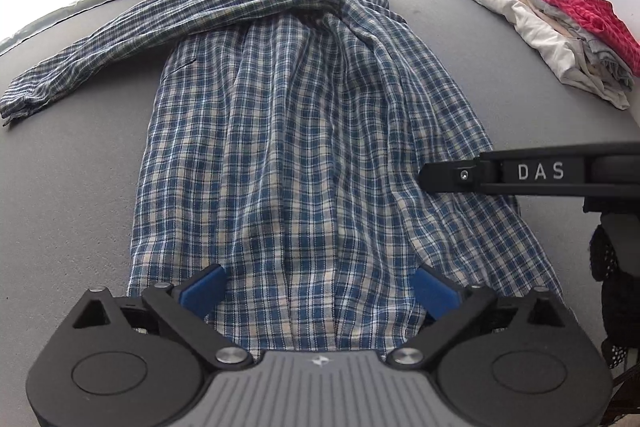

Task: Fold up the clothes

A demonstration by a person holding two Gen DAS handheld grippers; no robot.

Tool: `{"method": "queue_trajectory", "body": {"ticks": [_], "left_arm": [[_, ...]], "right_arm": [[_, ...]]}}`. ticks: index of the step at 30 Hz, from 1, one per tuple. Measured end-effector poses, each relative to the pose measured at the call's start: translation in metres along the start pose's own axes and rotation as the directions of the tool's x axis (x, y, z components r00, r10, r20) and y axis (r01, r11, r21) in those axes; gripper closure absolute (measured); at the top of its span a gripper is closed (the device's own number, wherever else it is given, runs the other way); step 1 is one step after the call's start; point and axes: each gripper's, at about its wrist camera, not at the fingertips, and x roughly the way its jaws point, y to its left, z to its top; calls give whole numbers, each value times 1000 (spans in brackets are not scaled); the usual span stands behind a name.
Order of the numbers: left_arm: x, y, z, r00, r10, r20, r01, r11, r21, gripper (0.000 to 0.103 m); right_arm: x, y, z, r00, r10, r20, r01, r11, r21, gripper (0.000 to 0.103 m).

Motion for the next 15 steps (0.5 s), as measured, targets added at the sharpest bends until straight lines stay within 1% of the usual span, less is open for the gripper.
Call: {"method": "queue_trajectory", "body": {"ticks": [1,2,3,4,6,8,9,10,11,12,15], "left_arm": [[0,1,1,1000,-5,-1,5,1000,-6,3],[-1,3,1,1000,-11,-2,11,1000,-12,3],[-1,5,2,1000,-17,-5,17,1000,-21,3],[-2,8,3,1000,-25,-8,24,999,-38,3],[-5,18,5,999,-40,-8,39,994,-98,3],[-9,31,7,999,-50,-4,48,984,-169,3],[-10,40,7,999,-49,3,49,976,-212,3],[-12,50,8,999,-42,7,43,967,-250,3],[-14,59,10,1000,-28,8,29,959,-283,3],[-15,68,11,1000,-13,8,15,949,-316,3],[-21,98,16,999,25,23,-14,915,-403,3]], "right_arm": [[0,5,-3,1000,-6,10,7,999,-54,69],[1,11,-3,1000,-10,-3,10,995,-100,66],[2,17,-3,1000,-10,-15,7,991,-136,56],[3,21,-3,1000,-8,-23,4,987,-162,51],[3,24,-1,1000,10,-22,-13,985,-174,50],[1,26,2,1000,13,-7,-14,984,-180,43],[-1,27,4,1000,9,9,-7,983,-184,30],[-2,28,7,1000,1,31,5,982,-190,11],[-4,29,10,999,-6,54,16,980,-196,3],[-4,29,13,997,-15,74,30,979,-204,1],[1,30,24,991,-62,120,89,967,-238,0]]}}
